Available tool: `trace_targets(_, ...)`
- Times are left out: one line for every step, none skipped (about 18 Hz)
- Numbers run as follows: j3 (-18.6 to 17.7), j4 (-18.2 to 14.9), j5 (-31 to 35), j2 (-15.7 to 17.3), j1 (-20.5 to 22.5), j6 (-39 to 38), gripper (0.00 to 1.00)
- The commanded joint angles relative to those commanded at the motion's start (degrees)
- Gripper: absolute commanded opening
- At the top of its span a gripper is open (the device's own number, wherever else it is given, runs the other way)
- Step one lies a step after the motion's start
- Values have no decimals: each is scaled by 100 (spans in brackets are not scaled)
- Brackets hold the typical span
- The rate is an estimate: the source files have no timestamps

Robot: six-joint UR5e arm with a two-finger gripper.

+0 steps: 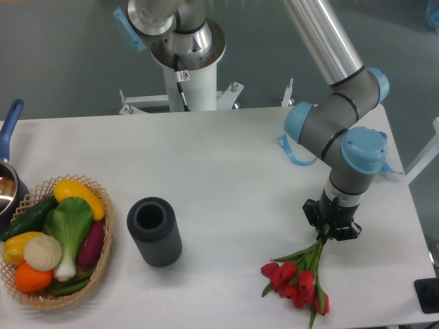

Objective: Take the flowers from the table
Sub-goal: 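Lift the gripped red tulip bouquet up off the table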

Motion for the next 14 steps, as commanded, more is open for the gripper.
trace_targets(0,0,0,0,0,0,8)
trace_targets(0,0,9,9,0,0,8)
trace_targets(0,0,0,35,0,9,8)
trace_targets(0,0,-9,61,9,17,8)
trace_targets(-9,0,-17,131,9,18,8)
trace_targets(-44,0,-35,245,17,18,8)
trace_targets(-61,-9,-53,359,9,18,8)
trace_targets(-114,-9,-70,508,17,9,8)
trace_targets(-158,-9,-149,666,18,9,8)
trace_targets(-245,-9,-358,825,35,-17,8)
trace_targets(-324,-9,-656,974,61,-87,8)
trace_targets(-395,-9,-1016,1106,96,-157,8)
trace_targets(-491,-9,-1341,1247,123,-245,8)
trace_targets(-579,-9,-1649,1431,167,-324,8)
